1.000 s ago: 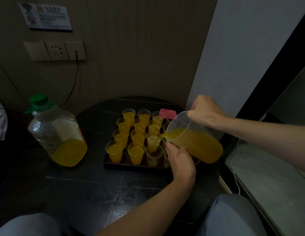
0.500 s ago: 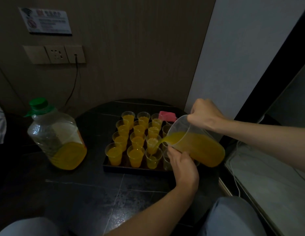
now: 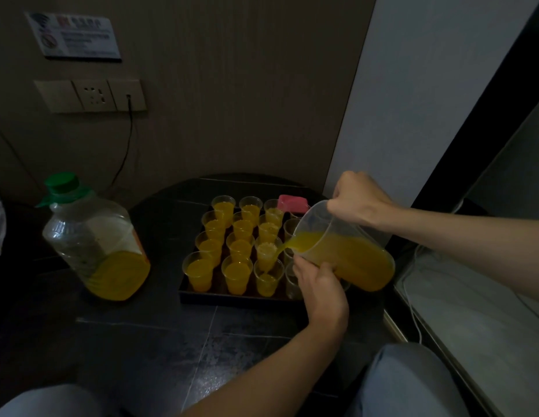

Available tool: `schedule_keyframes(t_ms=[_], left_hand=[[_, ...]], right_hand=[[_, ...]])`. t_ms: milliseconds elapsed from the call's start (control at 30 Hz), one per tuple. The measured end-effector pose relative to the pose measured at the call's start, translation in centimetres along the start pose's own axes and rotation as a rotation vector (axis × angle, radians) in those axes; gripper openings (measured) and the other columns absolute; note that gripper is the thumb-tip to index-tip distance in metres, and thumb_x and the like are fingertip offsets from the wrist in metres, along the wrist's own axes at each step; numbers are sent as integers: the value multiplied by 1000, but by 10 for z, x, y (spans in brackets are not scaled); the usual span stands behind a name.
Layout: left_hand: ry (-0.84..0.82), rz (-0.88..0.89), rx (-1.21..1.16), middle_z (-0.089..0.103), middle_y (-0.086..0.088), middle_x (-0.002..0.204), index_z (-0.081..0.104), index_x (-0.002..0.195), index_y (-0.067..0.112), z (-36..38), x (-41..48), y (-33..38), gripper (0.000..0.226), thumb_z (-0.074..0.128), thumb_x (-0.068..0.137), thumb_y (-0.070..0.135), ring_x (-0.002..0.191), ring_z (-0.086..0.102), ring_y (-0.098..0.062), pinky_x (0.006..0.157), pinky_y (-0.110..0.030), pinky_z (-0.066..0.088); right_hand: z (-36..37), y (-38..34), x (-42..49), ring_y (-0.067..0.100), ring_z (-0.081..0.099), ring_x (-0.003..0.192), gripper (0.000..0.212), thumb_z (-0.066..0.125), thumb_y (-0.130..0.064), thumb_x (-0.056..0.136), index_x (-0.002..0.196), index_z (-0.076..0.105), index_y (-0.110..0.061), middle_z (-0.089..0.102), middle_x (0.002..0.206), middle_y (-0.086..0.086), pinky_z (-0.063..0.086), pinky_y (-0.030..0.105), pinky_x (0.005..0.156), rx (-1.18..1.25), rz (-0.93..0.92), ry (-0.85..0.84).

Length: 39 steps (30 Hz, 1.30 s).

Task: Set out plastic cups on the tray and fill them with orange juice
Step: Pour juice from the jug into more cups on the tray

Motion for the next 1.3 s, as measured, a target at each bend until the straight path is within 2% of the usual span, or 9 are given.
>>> schedule_keyframes(t_ms=[167, 367, 433, 500, 600, 867, 1000, 1167, 1300], left_hand=[[-11, -24, 5, 43, 4, 138, 32, 150, 31, 1, 1, -1, 64, 50, 90, 18, 124, 49, -20, 109, -53, 44], [-6, -33, -3, 45, 6, 132, 35, 147, 32, 3, -1, 1, 65, 50, 86, 19, 123, 51, -21, 108, -52, 45], [-7, -35, -10, 46, 8, 129, 38, 142, 34, 2, -1, 1, 59, 51, 88, 16, 122, 51, -21, 108, -53, 45], [-13, -26, 1, 46, 10, 127, 40, 137, 35, 1, -2, 3, 56, 50, 84, 20, 121, 51, -21, 108, -54, 45], [-15, -20, 14, 48, 7, 129, 41, 140, 32, 0, -3, 3, 65, 48, 76, 22, 122, 51, -21, 108, -54, 45], [-9, -3, -4, 47, 4, 129, 40, 142, 26, 0, -2, 2, 63, 49, 84, 3, 122, 50, -21, 110, -53, 44], [-3, -18, -8, 47, 6, 126, 40, 142, 24, 1, -2, 2, 62, 49, 85, -1, 120, 50, -20, 109, -53, 45], [-15, 0, 12, 47, 4, 130, 39, 143, 27, 0, -4, 2, 67, 49, 80, 8, 124, 49, -22, 109, -53, 44], [-13, -12, 22, 44, 0, 138, 34, 149, 26, -1, -3, 1, 69, 49, 84, 9, 128, 48, -23, 110, -53, 44]], right_hand=[[-2, -2, -1, 17, 33, 44, 44, 67, -11, 84, 48, 42, -12, 33, 46, 0, 27, 27, 46, 9, -26, -13], [-5, -5, 0, 20, 43, 49, 38, 66, -9, 84, 51, 46, -10, 42, 50, 3, 30, 25, 46, 5, -44, -24], [-5, -6, -1, 17, 39, 46, 41, 66, -9, 85, 50, 44, -11, 39, 48, 2, 27, 24, 44, 1, -44, -23], [-5, -6, -2, 15, 34, 44, 43, 65, -8, 85, 49, 42, -11, 36, 47, 1, 25, 23, 42, -5, -44, -25], [-4, -7, -3, 16, 36, 45, 45, 67, -11, 86, 48, 41, -10, 38, 48, 2, 26, 24, 44, -10, -47, -33], [-4, -10, -1, 16, 35, 46, 46, 69, -13, 85, 48, 41, -10, 38, 48, 2, 25, 23, 45, -8, -60, -41], [-6, -11, -2, 17, 28, 45, 48, 69, -14, 83, 48, 36, -11, 29, 47, 0, 20, 25, 45, -3, -78, -33], [-8, -14, -6, 16, 27, 46, 48, 69, -13, 81, 48, 35, -12, 27, 47, 0, 19, 25, 46, -16, -82, -43], [-7, -14, -7, 16, 27, 45, 47, 69, -12, 81, 48, 36, -12, 27, 47, -1, 19, 25, 45, -16, -78, -48]])
Point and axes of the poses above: each hand's wrist, its own x-axis towards the middle knuckle, its own z-axis out of the palm, y = z × x, the point moved 5 cm from there along x, towards the middle knuckle
